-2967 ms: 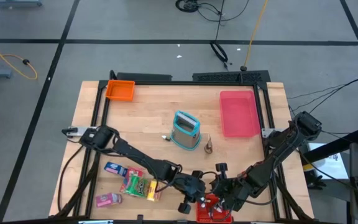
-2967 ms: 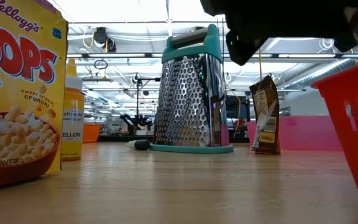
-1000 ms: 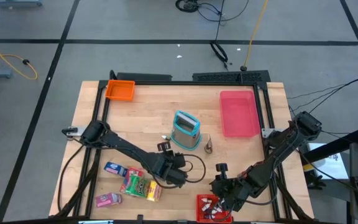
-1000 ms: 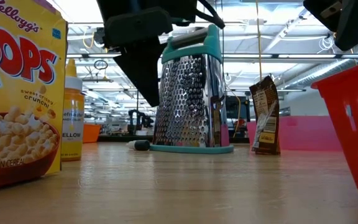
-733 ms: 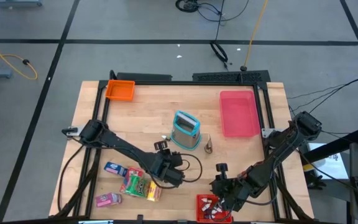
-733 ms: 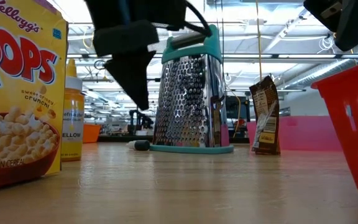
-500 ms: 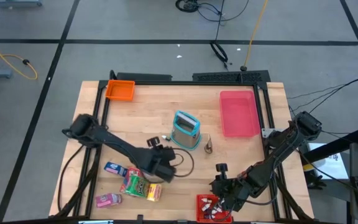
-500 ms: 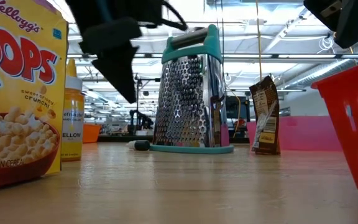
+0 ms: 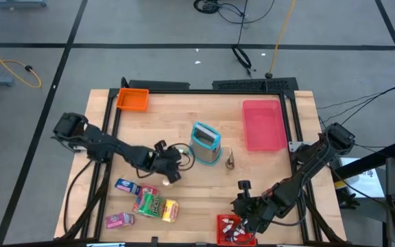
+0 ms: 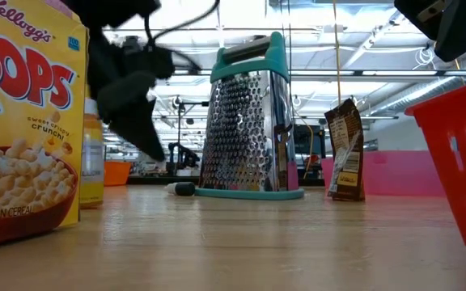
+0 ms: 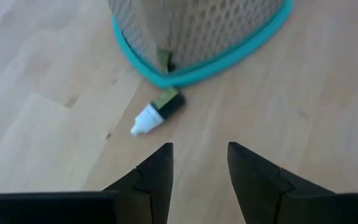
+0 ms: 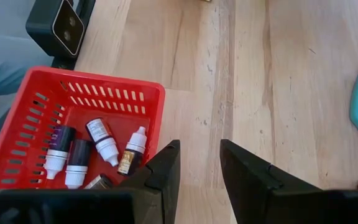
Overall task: Pick & Place Kitchen Items
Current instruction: Put the small green food coloring bottle into the red bin
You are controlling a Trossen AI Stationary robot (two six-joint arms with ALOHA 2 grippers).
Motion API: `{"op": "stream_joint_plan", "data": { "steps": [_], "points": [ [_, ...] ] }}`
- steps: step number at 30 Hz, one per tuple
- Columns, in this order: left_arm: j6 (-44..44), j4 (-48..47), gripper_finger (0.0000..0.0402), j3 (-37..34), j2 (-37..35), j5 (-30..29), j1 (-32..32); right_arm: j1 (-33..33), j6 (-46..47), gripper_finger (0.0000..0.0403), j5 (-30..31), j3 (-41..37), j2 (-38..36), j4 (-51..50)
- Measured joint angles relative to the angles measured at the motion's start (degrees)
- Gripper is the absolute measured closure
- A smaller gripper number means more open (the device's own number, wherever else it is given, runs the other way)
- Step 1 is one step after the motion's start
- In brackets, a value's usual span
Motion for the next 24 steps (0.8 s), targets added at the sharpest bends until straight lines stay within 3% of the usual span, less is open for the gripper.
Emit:
{"op": "stream_joint_plan", "data": {
  "steps": [15, 24],
  "points": [
    [15.9, 8.6, 0.0209, -1.5, 0.0, 0.3, 4.0, 0.0, -0.1, 0.0298, 0.0, 0.0, 0.0, 0.0],
    [16.4, 9.0, 0.0199, -1.5, 3.8, 0.8, 6.7, 0.0, -0.1, 0.0298, 0.0, 0.0, 0.0, 0.2]
  ]
}}
